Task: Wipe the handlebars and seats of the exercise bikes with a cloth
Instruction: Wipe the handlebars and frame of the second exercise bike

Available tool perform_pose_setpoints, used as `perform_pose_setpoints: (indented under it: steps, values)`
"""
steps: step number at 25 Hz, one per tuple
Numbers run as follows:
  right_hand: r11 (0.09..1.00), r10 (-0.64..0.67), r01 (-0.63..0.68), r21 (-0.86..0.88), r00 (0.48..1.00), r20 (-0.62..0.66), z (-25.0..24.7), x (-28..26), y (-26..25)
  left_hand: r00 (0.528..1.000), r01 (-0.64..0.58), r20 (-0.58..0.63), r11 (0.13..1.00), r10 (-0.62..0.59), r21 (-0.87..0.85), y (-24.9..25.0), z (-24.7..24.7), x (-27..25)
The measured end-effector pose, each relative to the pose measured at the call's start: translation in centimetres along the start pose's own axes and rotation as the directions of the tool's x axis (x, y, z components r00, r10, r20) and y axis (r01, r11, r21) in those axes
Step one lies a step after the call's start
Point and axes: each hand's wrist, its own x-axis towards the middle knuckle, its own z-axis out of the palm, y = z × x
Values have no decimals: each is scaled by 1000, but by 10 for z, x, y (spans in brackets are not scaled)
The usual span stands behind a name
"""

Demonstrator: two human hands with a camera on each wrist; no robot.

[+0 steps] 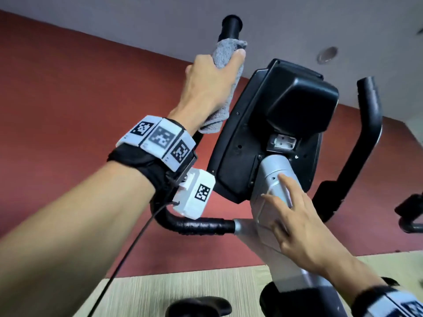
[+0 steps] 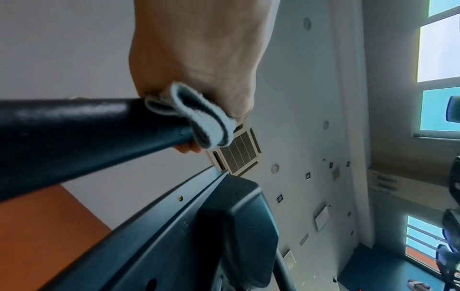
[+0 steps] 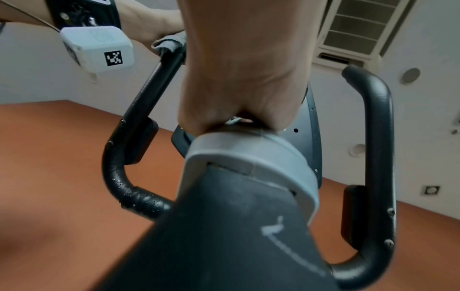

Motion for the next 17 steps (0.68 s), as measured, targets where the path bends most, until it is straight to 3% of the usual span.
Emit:
perform_pose_setpoints:
  steps: [5, 9, 12, 13, 15, 17]
  values:
    - [999, -1, 1, 36, 1000, -9, 5, -2, 3, 979, -136, -109, 951, 171, 277, -33, 4, -41]
    - [995, -55, 59, 80, 997, -45, 8, -1, 6, 884, -358, -184, 875, 430, 325, -24, 10, -31]
    - [992, -90, 94, 83, 995, -51, 9, 1, 7, 826, -469, -209, 843, 524, 264, -25, 12, -30]
    - [993, -91, 95, 77, 995, -43, 9, 1, 8, 829, -476, -204, 848, 521, 234, -33, 10, -34]
    - [995, -84, 86, 60, 996, -27, 9, 2, 9, 888, -409, -129, 887, 441, 213, -41, 4, -40]
    - [996, -87, 88, 33, 996, -29, 9, 2, 11, 918, -353, -78, 890, 389, 288, -36, 1, -34]
